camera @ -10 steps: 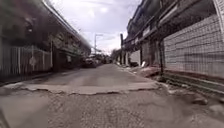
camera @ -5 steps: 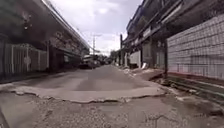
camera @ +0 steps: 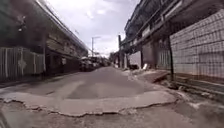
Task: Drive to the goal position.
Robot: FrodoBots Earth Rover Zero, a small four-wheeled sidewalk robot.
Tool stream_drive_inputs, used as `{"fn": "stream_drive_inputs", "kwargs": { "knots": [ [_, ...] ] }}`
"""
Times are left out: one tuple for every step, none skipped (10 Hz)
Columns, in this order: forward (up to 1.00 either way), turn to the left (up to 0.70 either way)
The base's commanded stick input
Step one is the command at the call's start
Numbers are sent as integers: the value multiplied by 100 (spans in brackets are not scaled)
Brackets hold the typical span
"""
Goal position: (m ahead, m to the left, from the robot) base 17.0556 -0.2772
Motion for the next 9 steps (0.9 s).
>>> {"fn": "stream_drive_inputs", "kwargs": {
  "knots": [
    [70, 2],
    [70, 1],
    [70, 1],
    [70, 1],
    [70, 3],
    [70, 3],
    [70, 3],
    [70, 3],
    [70, 3]
  ]
}}
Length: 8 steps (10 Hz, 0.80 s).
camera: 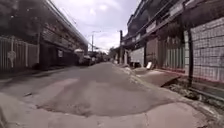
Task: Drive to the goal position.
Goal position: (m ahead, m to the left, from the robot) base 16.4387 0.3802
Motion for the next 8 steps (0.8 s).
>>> {"fn": "stream_drive_inputs", "kwargs": {
  "knots": [
    [70, 3],
    [70, 3],
    [70, 3],
    [70, 3],
    [70, 3],
    [70, 3],
    [70, 3],
    [70, 3]
  ]
}}
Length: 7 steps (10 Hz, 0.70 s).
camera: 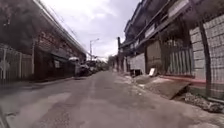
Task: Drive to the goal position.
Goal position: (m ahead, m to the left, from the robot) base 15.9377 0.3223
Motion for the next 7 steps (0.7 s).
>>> {"fn": "stream_drive_inputs", "kwargs": {
  "knots": [
    [70, 3],
    [70, 3],
    [70, 3],
    [70, 3],
    [70, 3],
    [70, 3],
    [70, 3]
  ]
}}
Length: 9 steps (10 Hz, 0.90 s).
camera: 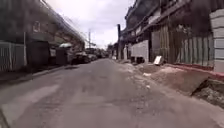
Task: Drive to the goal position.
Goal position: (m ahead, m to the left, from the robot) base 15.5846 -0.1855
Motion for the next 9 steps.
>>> {"fn": "stream_drive_inputs", "kwargs": {
  "knots": [
    [70, 3],
    [70, 3],
    [70, 3],
    [70, 3],
    [70, 3],
    [70, 3],
    [70, 3],
    [70, 3],
    [70, 3]
  ]
}}
